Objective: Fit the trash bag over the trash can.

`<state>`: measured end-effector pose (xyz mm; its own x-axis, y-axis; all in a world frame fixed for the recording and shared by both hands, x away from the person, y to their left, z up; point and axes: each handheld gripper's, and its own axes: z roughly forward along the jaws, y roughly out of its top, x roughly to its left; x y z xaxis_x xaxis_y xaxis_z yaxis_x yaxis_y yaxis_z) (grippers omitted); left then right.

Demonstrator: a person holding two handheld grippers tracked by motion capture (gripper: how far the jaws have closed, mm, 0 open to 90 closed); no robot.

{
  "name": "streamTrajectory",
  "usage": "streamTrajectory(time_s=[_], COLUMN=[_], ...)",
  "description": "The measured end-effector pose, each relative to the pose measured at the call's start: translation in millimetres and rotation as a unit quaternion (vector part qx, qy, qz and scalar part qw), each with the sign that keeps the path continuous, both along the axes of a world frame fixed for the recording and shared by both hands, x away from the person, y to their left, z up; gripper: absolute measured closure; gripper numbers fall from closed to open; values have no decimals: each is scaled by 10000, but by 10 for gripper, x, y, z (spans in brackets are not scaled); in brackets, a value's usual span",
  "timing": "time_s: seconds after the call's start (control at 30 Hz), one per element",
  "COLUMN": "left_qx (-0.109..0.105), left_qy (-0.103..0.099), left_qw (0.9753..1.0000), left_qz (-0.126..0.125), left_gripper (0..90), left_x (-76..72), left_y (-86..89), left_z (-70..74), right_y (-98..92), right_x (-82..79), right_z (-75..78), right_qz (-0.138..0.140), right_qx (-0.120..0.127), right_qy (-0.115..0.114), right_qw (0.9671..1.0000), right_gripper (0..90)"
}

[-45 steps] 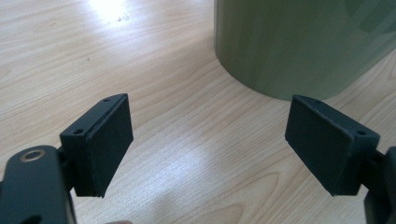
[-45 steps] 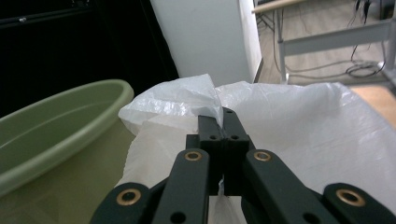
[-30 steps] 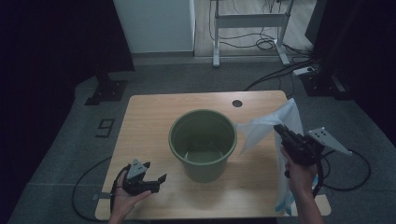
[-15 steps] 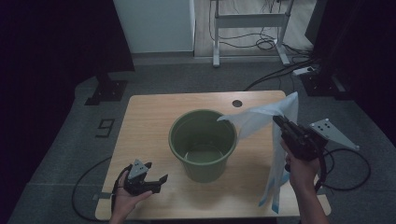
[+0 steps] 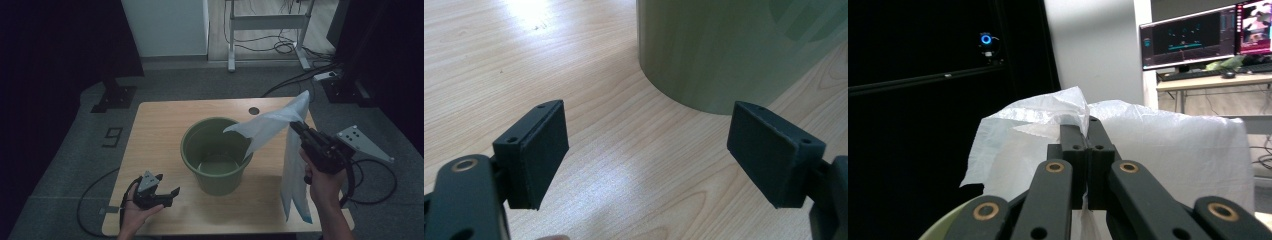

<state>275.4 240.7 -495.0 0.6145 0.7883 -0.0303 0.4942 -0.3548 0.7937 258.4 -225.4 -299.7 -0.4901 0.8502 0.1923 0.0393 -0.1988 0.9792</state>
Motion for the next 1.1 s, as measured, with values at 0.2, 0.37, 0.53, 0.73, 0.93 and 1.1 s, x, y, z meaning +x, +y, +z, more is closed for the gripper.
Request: streamTrajectory(time_s=[0.2, 0.37, 0.53, 0.73, 0.93, 1.1], left_qx=[13, 25, 17, -3, 0, -10], left_qy=[4, 12, 4, -2, -8, -5], left_qw=[10000, 10000, 10000, 10000, 10000, 10000], left_qz=[1, 2, 8, 25, 24, 41], left_gripper=[164, 164, 164, 164, 164, 164], left_x=[4, 6, 7, 9, 6, 6], left_y=[1, -1, 8, 20, 20, 24], left_z=[-8, -16, -14, -15, -12, -8], right_y=[64, 138, 181, 244, 340, 432], right_x=[-43, -53, -43, -74, -86, -24], right_z=[40, 120, 197, 274, 212, 21], right_qz=[110, 191, 223, 324, 485, 583], right_qx=[-37, -122, -153, -174, -240, -373], right_qy=[-86, -186, -240, -350, -299, -61], right_qw=[9999, 9996, 9993, 9987, 9981, 9976], right_gripper=[891, 891, 891, 891, 891, 891])
